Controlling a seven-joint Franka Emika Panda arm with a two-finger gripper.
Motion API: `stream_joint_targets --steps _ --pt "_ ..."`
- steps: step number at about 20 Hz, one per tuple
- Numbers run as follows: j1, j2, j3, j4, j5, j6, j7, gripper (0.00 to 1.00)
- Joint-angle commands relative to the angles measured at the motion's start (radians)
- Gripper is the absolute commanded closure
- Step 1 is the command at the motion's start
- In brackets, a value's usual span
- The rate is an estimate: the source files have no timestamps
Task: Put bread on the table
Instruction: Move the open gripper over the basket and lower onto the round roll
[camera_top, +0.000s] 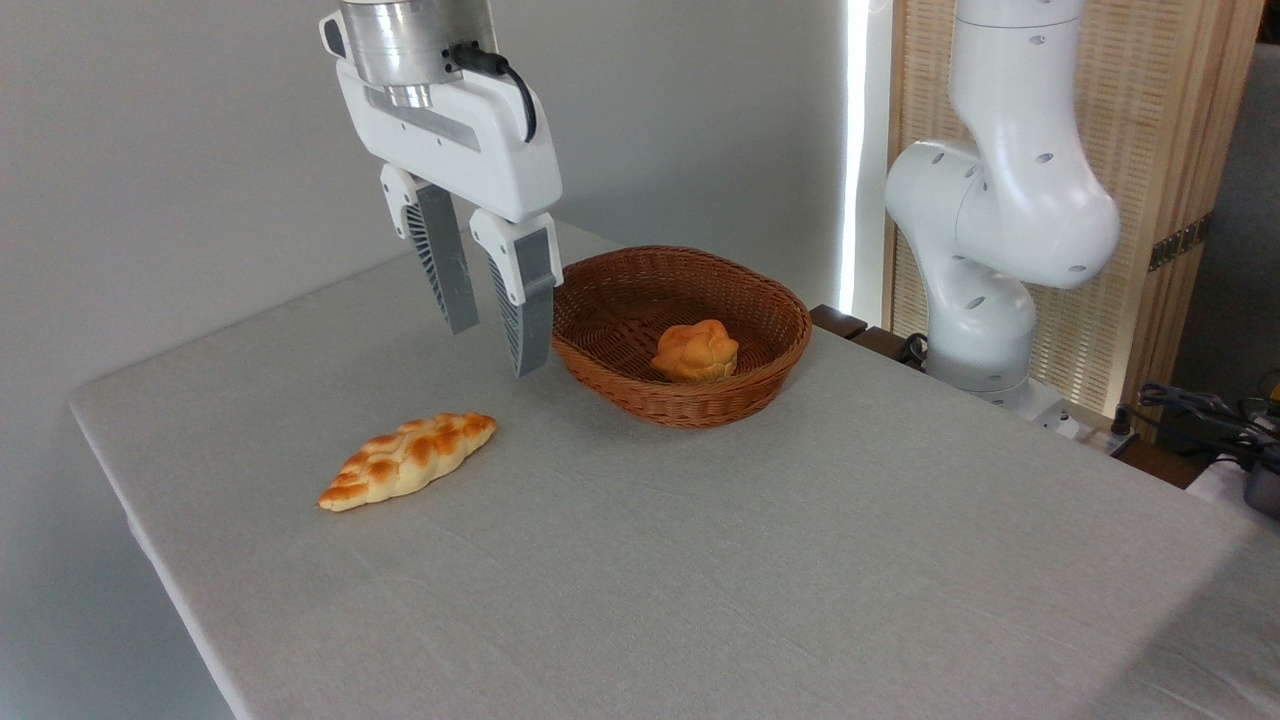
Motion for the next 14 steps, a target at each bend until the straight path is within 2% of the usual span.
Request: stream_joint_targets --steps 1,5,10,12,14 --pt "-0.038 -0.123 -0.012 -0.164 -0.045 -0.001 -0.017 0.0" --pt "-0.082 -0.217 -0.014 -0.296 -0.065 0.019 -0.017 0.0" --pt "-0.122 -0.508 -0.014 -0.626 -0.068 0.093 0.0 0.0" --pt "-0.151 -0.55 -0.014 -0.7 -0.073 0.09 0.002 0.0" --pt "-0.194 -0.552 -0.014 -0.744 -0.082 0.096 0.002 0.0"
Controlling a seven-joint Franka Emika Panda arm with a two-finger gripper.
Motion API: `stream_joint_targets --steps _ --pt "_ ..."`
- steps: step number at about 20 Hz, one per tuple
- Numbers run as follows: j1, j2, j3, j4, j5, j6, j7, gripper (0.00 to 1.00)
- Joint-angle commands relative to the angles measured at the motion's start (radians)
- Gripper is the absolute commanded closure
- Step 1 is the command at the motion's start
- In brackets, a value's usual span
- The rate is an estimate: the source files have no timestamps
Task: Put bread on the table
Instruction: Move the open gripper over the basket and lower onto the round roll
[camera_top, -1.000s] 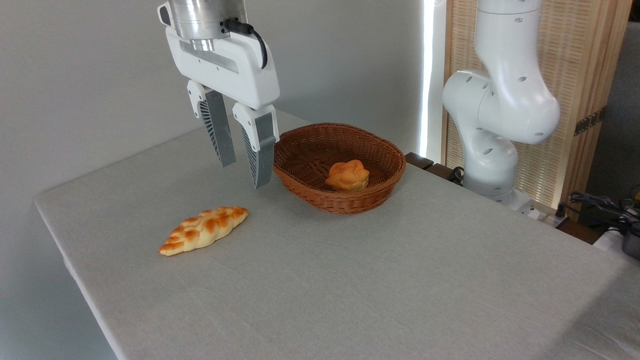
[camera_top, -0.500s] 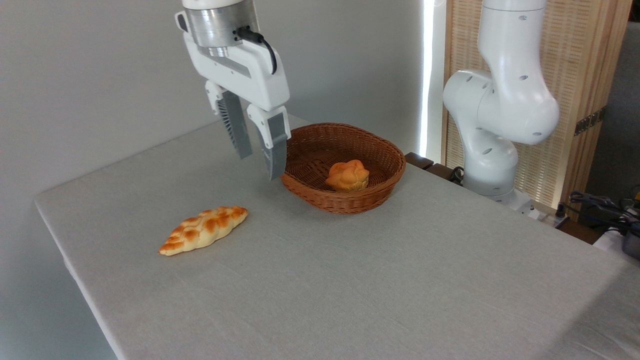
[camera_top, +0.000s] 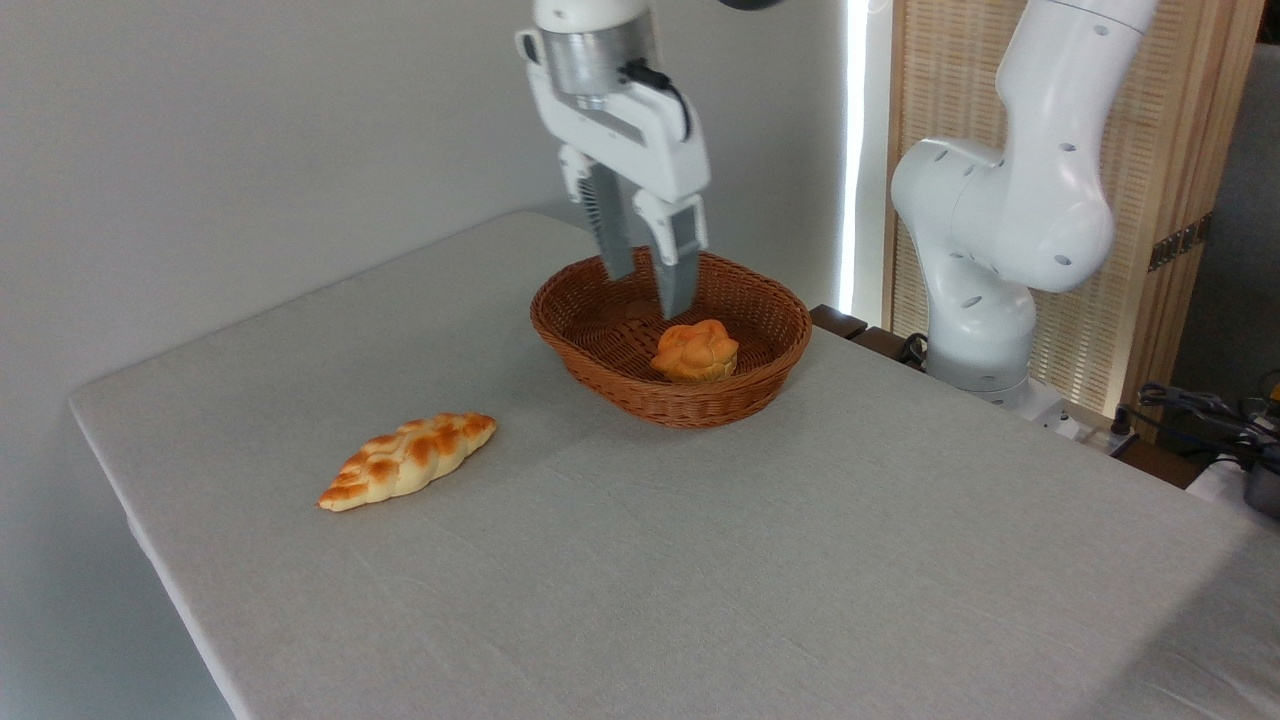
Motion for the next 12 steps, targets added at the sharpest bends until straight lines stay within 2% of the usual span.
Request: stream_joint_targets --steps 1,3,5,12 --pt "-0.074 -0.054 0.011 -0.135 -0.021 0.053 0.006 0.0" --pt "-0.096 -0.052 0.011 -0.171 -0.023 0.086 0.006 0.0" --pt "-0.143 -0.046 0.011 -0.211 -0.023 0.135 0.004 0.0" --pt "-0.153 -0.036 0.011 -0.284 -0.02 0.178 0.01 0.0"
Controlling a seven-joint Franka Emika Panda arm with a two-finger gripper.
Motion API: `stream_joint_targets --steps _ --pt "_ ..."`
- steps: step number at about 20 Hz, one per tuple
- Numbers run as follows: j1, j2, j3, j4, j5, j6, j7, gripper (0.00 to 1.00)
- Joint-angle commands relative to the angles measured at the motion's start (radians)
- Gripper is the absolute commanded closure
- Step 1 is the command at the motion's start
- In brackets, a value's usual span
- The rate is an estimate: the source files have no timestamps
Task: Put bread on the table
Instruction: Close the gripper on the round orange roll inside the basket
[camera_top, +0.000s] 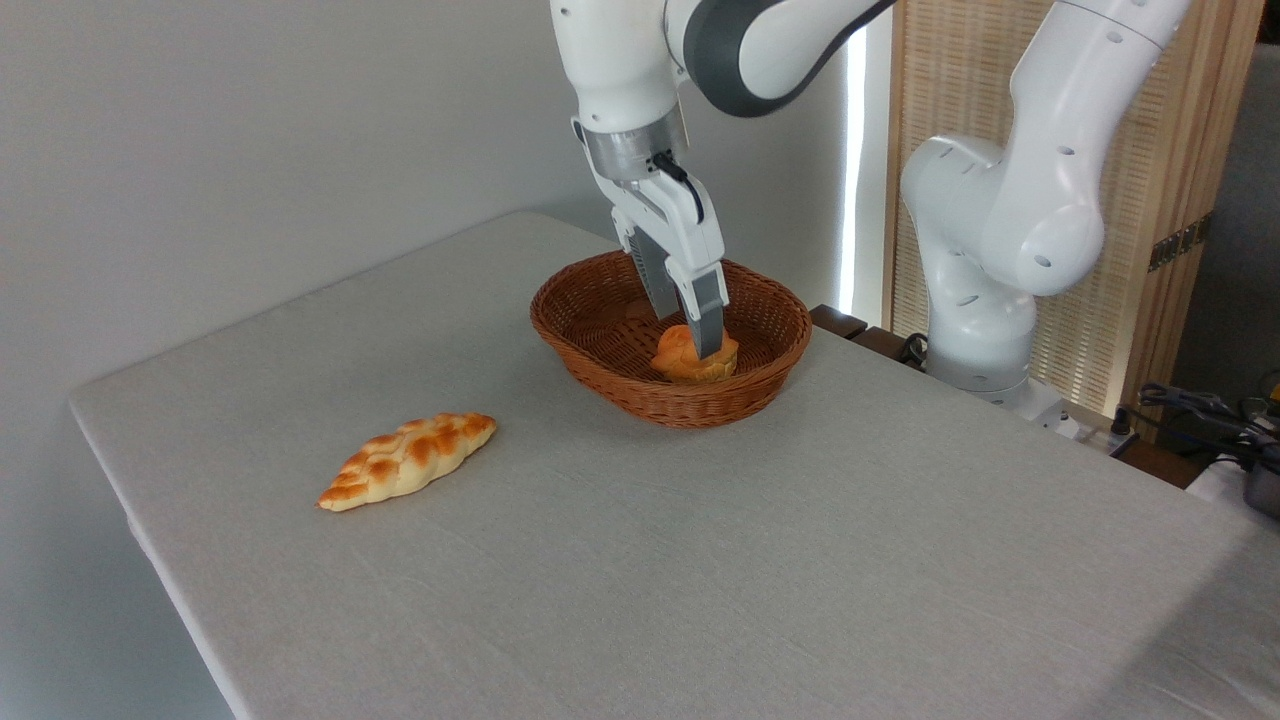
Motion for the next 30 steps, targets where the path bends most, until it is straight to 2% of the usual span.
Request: stream_joint_targets --steps 1,3,4,5,6,8,21,28,30 --pt "-0.01 -0.002 0.012 -0.049 0.001 0.051 0.01 0.01" --pt "-0.009 0.0 0.012 -0.063 0.006 0.076 0.013 0.1" --pt "-0.009 0.006 0.012 -0.064 0.007 0.077 0.016 0.3" --pt "-0.009 0.007 0.012 -0.064 0.007 0.077 0.021 0.42" --pt "-0.009 0.009 0.012 -0.064 0.007 0.077 0.034 0.63" --pt "-0.01 0.013 0.012 -0.064 0.007 0.077 0.05 0.74" --pt "-0.01 0.014 0.012 -0.06 0.006 0.059 0.048 0.76" --pt "-0.015 0.009 0.01 0.019 -0.013 -0.048 0.042 0.77" --pt "-0.021 0.007 0.012 0.042 -0.033 -0.065 0.041 0.78"
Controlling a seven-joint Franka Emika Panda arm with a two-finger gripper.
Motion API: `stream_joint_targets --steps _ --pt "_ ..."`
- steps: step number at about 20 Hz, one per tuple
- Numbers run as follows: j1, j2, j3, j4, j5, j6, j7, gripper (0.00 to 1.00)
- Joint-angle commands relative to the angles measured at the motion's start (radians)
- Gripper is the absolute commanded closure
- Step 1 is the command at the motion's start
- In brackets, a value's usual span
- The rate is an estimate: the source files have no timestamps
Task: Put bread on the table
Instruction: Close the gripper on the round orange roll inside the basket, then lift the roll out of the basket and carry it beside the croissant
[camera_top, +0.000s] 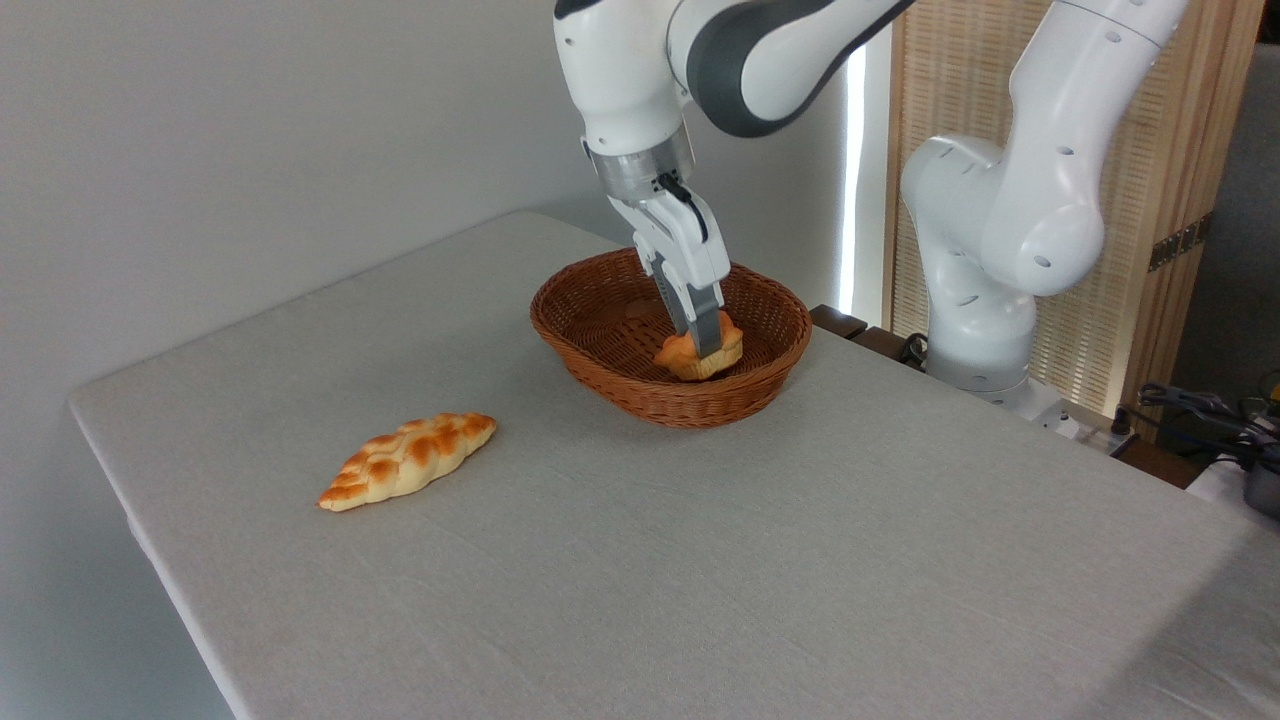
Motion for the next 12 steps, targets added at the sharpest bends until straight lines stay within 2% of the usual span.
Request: stream_joint_targets --steps 1,10,12 --pt "-0.019 0.0 0.011 0.068 -0.037 -0.06 0.008 0.79" --pt "-0.019 0.005 0.033 0.154 -0.066 -0.058 0.014 0.79" --pt "-0.019 0.02 0.068 0.198 -0.066 -0.058 0.019 0.79"
